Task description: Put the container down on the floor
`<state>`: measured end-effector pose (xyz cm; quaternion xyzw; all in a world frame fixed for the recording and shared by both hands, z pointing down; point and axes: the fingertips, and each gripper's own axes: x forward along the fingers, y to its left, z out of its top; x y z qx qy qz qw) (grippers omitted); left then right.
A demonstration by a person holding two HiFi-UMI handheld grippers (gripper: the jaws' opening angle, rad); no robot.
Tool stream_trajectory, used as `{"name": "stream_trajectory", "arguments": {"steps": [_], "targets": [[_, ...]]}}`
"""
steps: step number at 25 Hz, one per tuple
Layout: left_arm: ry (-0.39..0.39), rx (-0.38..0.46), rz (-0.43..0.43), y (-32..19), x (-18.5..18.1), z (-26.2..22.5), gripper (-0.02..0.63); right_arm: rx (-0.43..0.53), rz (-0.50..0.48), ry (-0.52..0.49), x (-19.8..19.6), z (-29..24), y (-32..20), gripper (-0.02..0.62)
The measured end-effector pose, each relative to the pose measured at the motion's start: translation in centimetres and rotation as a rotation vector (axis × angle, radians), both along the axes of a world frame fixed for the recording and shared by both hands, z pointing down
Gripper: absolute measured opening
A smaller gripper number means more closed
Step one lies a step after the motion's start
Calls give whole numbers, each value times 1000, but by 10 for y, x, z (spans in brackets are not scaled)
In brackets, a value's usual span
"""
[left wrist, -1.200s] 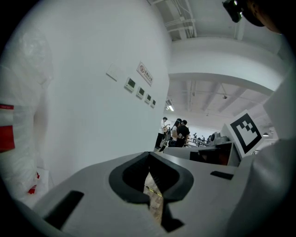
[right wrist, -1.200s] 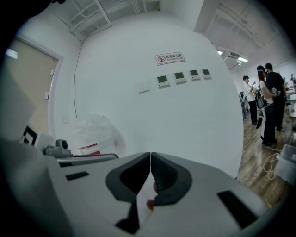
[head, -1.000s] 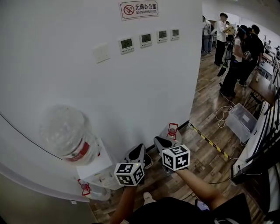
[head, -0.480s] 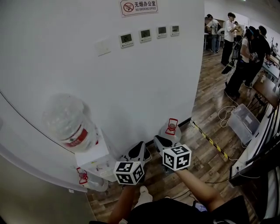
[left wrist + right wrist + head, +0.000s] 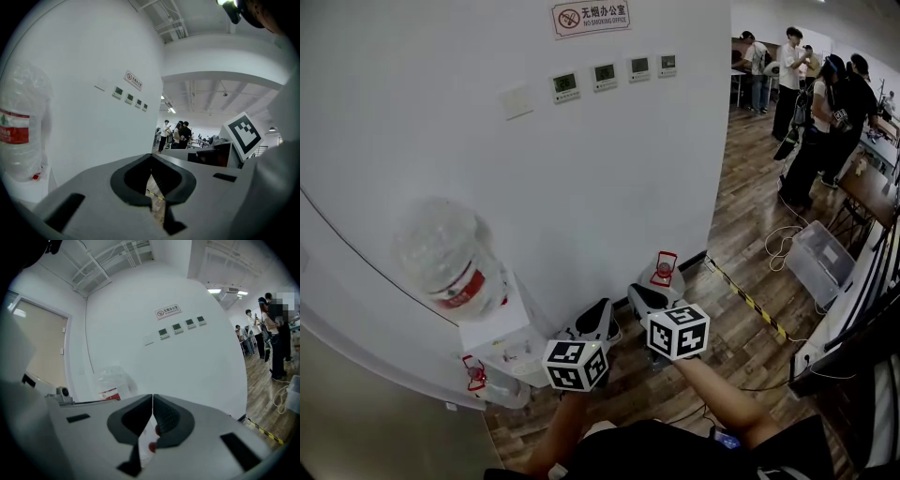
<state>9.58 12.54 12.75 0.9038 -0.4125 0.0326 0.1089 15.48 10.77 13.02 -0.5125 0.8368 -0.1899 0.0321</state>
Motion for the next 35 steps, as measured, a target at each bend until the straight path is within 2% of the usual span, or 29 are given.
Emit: {"name": "stream_trajectory", "arguments": {"steps": [8,18,22,30,35], "targets": [[6,10,24,-7,-14,-10,17,-7,27,0,-14,-5,-7,31],[23,8,70,-19,-46,-20,17,8,134,-24,-31,-16,-15,29],[38,11,79,-21,-56,-21,17,14,163,10,-37,-16,-15,29],[63,23,61,-21,-79,-27,17,33,149,61,-59,-21,-10,29],[68,24,47,-19,-91,-26,17,41,141,59,-69,-23,-8,29]]}}
